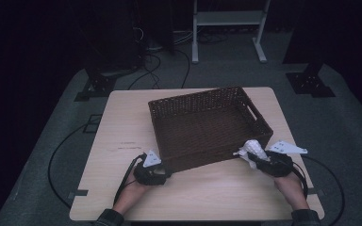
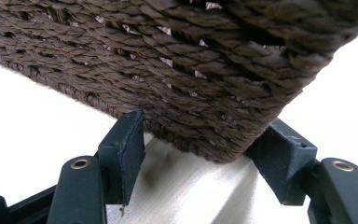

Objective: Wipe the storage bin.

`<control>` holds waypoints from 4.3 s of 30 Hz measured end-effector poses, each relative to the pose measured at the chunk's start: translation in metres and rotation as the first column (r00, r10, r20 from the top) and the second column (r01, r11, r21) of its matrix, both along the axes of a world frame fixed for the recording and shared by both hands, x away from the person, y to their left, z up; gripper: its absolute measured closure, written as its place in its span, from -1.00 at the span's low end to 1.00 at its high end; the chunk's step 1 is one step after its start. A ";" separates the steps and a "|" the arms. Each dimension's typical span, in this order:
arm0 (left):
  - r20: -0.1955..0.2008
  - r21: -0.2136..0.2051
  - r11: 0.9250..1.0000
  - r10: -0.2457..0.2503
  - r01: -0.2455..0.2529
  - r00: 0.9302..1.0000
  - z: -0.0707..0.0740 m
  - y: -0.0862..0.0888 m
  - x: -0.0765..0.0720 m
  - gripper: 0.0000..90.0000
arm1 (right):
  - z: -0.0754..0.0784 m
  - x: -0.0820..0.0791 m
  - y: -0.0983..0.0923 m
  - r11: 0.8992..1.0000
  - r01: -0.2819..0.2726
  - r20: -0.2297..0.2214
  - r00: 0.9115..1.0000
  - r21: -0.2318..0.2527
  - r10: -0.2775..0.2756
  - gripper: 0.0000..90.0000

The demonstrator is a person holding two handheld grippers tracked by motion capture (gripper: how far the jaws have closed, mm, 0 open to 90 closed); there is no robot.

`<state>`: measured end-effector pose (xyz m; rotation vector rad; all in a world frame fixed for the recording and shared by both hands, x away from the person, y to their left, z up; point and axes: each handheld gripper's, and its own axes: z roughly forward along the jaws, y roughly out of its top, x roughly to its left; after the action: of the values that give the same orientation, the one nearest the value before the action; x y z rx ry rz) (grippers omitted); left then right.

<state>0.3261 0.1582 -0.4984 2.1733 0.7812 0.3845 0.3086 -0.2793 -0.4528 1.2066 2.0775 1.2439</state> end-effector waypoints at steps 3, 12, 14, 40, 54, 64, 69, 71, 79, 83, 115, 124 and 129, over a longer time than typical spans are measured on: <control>-0.001 -0.001 1.000 0.000 0.000 1.000 0.000 0.000 0.000 -0.19 | -0.008 0.003 0.004 1.000 -0.011 -0.028 1.000 -0.020 0.011 0.33; 0.001 0.001 1.000 0.001 -0.001 1.000 0.000 0.000 0.000 -0.20 | -0.026 0.008 0.013 0.997 -0.037 -0.087 0.996 -0.072 0.031 0.33; 0.001 0.003 1.000 0.000 0.000 1.000 0.000 0.000 0.000 -0.20 | -0.030 0.009 0.016 0.996 -0.043 -0.101 0.994 -0.080 0.035 0.33; 0.001 0.002 1.000 0.001 -0.001 1.000 0.000 0.000 0.000 -0.21 | 0.025 -0.014 0.012 0.998 -0.046 0.098 0.994 0.043 0.042 0.33; 0.001 0.004 1.000 0.000 0.000 1.000 0.000 0.000 0.000 -0.21 | 0.008 -0.006 0.022 0.998 -0.062 0.051 0.997 0.016 0.061 0.33; 0.002 0.002 1.000 0.001 -0.001 1.000 0.000 0.000 0.000 -0.21 | -0.014 0.002 0.030 0.996 -0.077 -0.023 0.997 -0.040 0.076 0.33; 0.002 0.003 1.000 0.001 -0.001 1.000 0.000 0.000 0.000 -0.21 | -0.023 0.004 0.035 0.994 -0.094 -0.055 0.994 -0.052 0.091 0.33; 0.002 0.006 1.000 0.000 0.000 1.000 0.000 0.000 0.000 -0.21 | -0.027 0.004 0.038 0.993 -0.100 -0.066 0.993 -0.070 0.095 0.33; 0.002 0.008 1.000 -0.002 0.002 1.000 0.000 0.000 0.000 -0.21 | -0.032 0.004 0.044 0.988 -0.118 -0.081 0.991 -0.096 0.110 0.33; 0.001 0.008 1.000 -0.002 0.002 1.000 0.000 0.000 0.000 -0.21 | -0.028 0.002 0.045 0.988 -0.123 -0.071 0.991 -0.097 0.117 0.33; 0.001 0.009 1.000 -0.002 0.002 1.000 0.000 0.000 0.000 -0.21 | 0.020 -0.011 0.049 0.987 -0.157 0.079 0.985 0.029 0.155 0.33; 0.001 0.007 1.000 -0.001 0.001 1.000 0.000 0.000 0.000 -0.21 | 0.003 -0.007 0.060 0.984 -0.176 0.031 0.984 -0.014 0.177 0.33; 0.001 0.007 1.000 -0.001 0.001 1.000 0.000 0.000 0.000 -0.21 | -0.005 -0.004 0.064 0.982 -0.183 0.001 0.983 -0.041 0.183 0.33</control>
<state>0.3257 0.1580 -0.4983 2.1797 0.7797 0.3889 0.3043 -0.2151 -0.4582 1.0123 2.2402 1.2761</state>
